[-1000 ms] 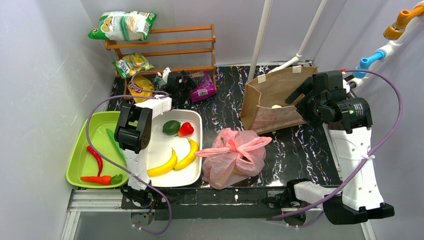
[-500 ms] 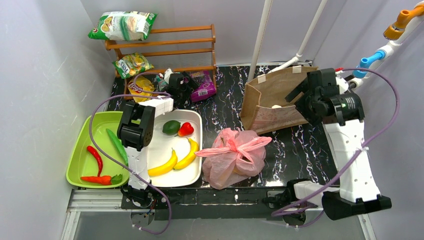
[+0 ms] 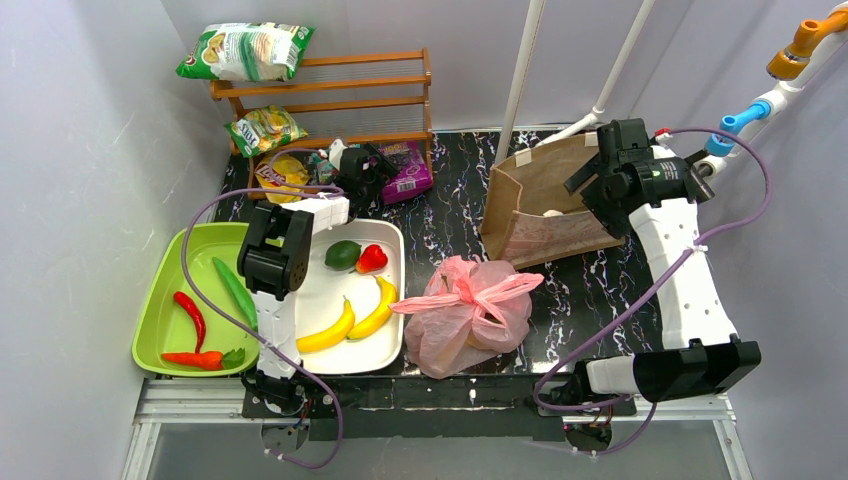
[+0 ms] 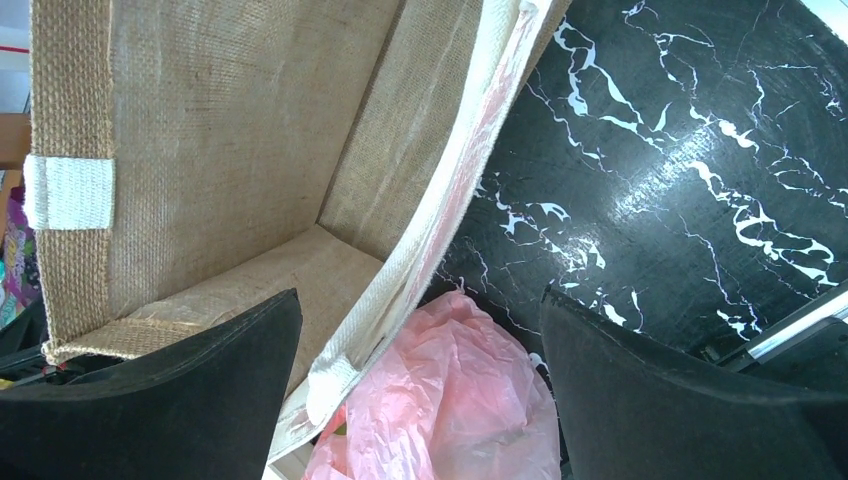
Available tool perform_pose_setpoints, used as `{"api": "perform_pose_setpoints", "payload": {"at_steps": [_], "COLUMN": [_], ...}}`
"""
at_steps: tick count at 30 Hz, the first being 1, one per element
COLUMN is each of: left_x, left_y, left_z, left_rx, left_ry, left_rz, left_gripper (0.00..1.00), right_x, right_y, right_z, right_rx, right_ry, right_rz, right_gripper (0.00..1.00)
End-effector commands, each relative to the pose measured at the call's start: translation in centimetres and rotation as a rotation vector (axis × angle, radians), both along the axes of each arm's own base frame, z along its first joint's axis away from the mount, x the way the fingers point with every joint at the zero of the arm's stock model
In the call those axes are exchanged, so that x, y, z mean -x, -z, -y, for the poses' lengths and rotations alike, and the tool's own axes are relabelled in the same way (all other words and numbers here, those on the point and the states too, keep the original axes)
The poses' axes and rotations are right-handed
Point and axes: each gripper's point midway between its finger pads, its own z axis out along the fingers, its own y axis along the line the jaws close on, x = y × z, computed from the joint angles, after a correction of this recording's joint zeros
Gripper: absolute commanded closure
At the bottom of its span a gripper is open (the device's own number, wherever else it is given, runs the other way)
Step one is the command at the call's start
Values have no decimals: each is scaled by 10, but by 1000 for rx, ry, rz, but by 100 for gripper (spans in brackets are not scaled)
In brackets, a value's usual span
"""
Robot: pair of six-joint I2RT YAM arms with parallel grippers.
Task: Place the food into the grocery bag and tie it
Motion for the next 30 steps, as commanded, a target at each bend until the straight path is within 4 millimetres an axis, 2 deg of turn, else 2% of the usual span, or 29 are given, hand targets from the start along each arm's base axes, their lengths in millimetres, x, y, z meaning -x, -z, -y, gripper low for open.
{"api": "perform_pose_setpoints", "payload": {"at_steps": [1, 3, 6, 11, 18, 26, 28, 30], "left_x": [-10, -9, -7, -8, -5, 12, 16, 29], "left_y": [0, 1, 3, 4, -9, -38, -53, -69], "left_z": [3, 5, 5, 7, 7, 8, 6, -1], "left_rx": [28, 37, 43, 56, 68, 71, 74, 54], "left_ry": [-20, -10, -12, -16, -19, 8, 3, 3], "left_rz": [29, 37, 37, 50, 65, 69, 91, 95], "left_gripper": [15, 21, 37, 68, 99, 100, 100, 100], "right_x": [-4, -3, -3, -9, -17, -23, -23, -17], "right_y": [0, 4, 10, 11, 7, 5, 5, 11], "right_z": [-1, -1, -2, -6, -9, -6, -3, 3], "right_rx": [-19, -21, -20, -35, -42, -18, -12, 3], "right_ry": [14, 12, -2, -24, -53, -60, -52, -24], "right_rz": [32, 27, 15, 21, 43, 43, 36, 5], "right_gripper": [4, 5, 5, 5, 5, 6, 7, 12]}}
